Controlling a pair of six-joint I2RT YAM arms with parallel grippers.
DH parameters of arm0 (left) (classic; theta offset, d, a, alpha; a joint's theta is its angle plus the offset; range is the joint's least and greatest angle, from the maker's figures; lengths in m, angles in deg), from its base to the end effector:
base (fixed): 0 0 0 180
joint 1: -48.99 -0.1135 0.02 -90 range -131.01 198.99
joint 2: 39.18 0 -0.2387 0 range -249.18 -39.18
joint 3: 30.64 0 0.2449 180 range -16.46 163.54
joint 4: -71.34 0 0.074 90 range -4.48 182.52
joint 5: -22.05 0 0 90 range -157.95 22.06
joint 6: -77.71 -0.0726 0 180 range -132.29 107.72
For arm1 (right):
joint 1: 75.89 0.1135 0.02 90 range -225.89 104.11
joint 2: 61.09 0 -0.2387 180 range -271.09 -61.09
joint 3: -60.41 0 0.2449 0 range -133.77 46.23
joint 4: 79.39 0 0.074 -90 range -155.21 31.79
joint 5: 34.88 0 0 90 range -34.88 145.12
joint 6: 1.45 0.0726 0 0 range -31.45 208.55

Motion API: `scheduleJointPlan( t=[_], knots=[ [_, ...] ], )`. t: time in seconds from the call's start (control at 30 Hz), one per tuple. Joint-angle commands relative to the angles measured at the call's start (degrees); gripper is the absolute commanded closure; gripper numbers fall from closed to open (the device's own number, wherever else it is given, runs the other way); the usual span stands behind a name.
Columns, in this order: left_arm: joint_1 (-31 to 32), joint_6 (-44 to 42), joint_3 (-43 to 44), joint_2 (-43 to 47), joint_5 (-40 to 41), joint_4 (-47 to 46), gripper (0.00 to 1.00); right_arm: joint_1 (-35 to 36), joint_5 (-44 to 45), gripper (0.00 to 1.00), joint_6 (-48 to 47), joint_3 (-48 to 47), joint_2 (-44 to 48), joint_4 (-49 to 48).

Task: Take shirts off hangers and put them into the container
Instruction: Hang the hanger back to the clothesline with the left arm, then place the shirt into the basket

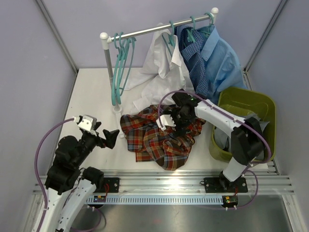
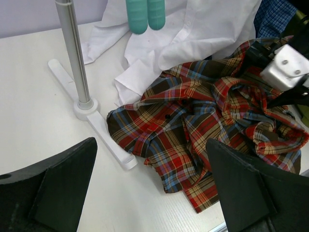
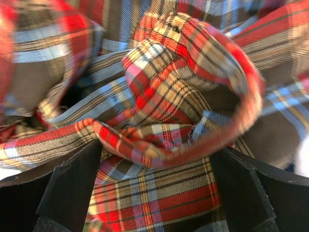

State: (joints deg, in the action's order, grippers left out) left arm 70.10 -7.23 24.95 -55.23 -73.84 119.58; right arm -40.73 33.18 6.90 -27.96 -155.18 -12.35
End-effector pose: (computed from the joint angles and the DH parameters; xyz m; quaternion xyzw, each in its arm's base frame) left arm 0.1130 -0.0516 0.3133 0.1389 0.7456 -0.1853 0.6249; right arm 0.2481 0.2079 0.1922 -0.8417 0.4842 0.1148 0.2095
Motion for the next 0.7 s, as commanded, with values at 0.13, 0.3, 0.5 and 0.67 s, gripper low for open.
scheduleJointPlan(
  t=[0.13, 0.3, 0.5, 0.67],
  knots=[
    [-0.18, 0.12, -4.75, 4.8, 1.49, -6.11, 0.01, 6.58, 2.79, 0.01, 4.29, -5.52, -10.13, -5.57],
    [-0.18, 0.21, -5.11, 6.29, 2.02, -6.03, 0.01, 10.28, -2.14, 0.01, 10.98, -10.7, -15.33, -5.23],
    [-0.18, 0.13, -5.46, 7.18, 2.2, -6.29, 0.01, 13.0, -2.24, 0.01, 17.39, -12.99, -19.64, -6.54],
    [-0.18, 0.13, -5.55, 7.53, 1.94, -6.47, 0.01, 15.72, -0.66, 0.09, 20.46, -11.94, -24.3, -6.45]
  ],
)
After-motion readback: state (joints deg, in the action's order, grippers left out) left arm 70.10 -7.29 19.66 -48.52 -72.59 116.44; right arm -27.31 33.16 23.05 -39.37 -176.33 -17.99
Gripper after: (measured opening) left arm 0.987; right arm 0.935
